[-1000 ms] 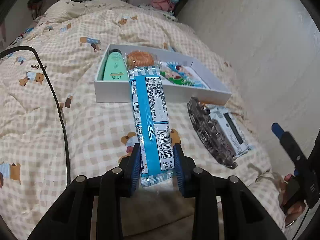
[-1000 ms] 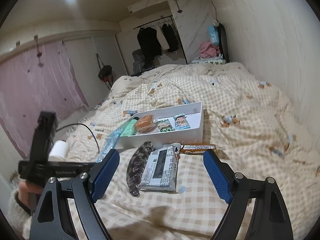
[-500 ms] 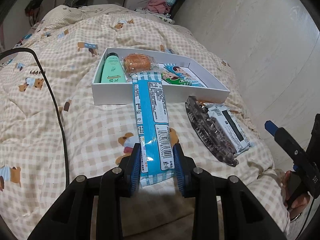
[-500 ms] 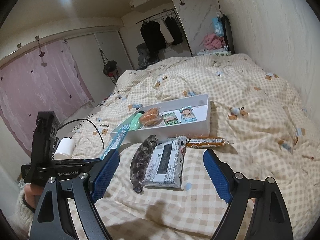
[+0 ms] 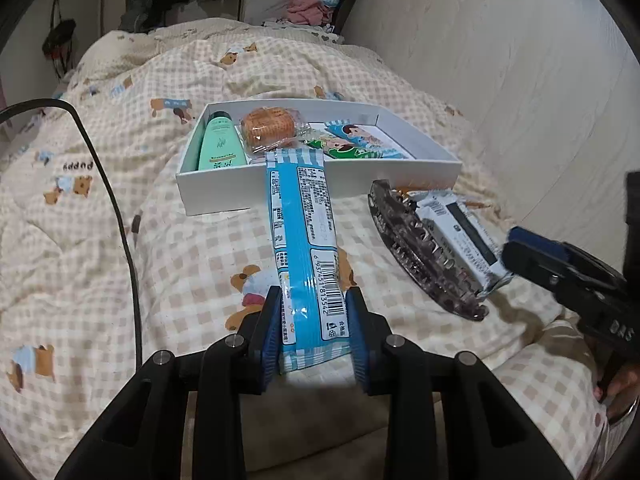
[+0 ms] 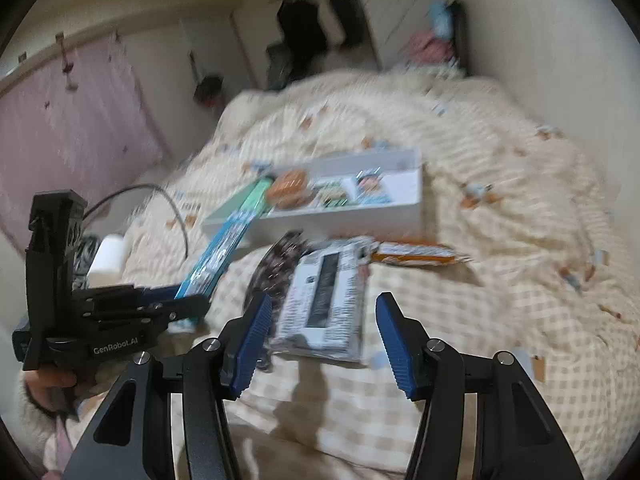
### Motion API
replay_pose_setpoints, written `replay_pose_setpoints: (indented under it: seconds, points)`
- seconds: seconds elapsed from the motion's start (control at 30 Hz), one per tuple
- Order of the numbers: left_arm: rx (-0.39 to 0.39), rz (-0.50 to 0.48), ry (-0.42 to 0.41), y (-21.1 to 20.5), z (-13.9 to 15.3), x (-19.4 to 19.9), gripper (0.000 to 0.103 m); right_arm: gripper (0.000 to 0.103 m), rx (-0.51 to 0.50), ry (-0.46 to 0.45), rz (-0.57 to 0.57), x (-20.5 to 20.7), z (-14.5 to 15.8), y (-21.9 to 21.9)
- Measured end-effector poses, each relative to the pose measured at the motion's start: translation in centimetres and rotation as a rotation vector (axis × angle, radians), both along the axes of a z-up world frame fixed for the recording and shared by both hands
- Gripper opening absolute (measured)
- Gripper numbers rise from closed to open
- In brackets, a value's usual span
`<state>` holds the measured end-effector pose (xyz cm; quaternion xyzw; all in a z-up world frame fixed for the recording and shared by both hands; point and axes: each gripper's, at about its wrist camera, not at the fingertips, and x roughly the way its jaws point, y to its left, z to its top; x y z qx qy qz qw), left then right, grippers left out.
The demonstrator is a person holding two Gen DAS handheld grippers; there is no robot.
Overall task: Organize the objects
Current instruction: 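Hold the wafer bar with the left gripper while the right gripper grasps the white packet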
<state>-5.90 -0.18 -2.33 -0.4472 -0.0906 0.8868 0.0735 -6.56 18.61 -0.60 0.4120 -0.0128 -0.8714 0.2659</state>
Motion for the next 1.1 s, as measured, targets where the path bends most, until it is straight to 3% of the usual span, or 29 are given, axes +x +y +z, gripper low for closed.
replay_pose_setpoints:
  seconds: [0.23, 0.47, 0.53, 0.77, 0.87, 1.0, 1.1]
  points:
    - [0.005, -0.001, 0.001, -0.2, 0.1, 0.1, 0.034, 0.057, 0.173, -0.087, 0.021, -2.5, -0.6, -2.5]
    - [0.014, -0.001, -0.005, -0.1, 0.0, 0.0, 0.034, 0.057, 0.208, -0.138, 0.037, -3.4, -2.0, -3.3]
    - [0.016, -0.001, -0.005, -0.1, 0.0, 0.0, 0.034, 0.052, 0.206, -0.128, 0.041, -3.0, -2.1, -3.3]
    - [0.033, 0.000, 0.000, -0.3, -0.1, -0.1, 0.034, 0.050, 0.057, -0.119, 0.026, -2.3, -0.2, -0.7]
    - [0.041, 0.001, 0.002, -0.4, 0.0, 0.1, 0.034, 0.050, 0.017, -0.072, 0.026, -0.8, 1.2, -0.1]
    - [0.042, 0.001, 0.004, -0.4, 0.1, 0.1, 0.034, 0.050, -0.069, -0.013, 0.092, 1.7, 2.8, 0.2]
    - [0.040, 0.002, 0.003, -0.3, 0.1, 0.1, 0.034, 0.050, -0.106, -0.002, 0.163, 2.4, 2.3, -0.2]
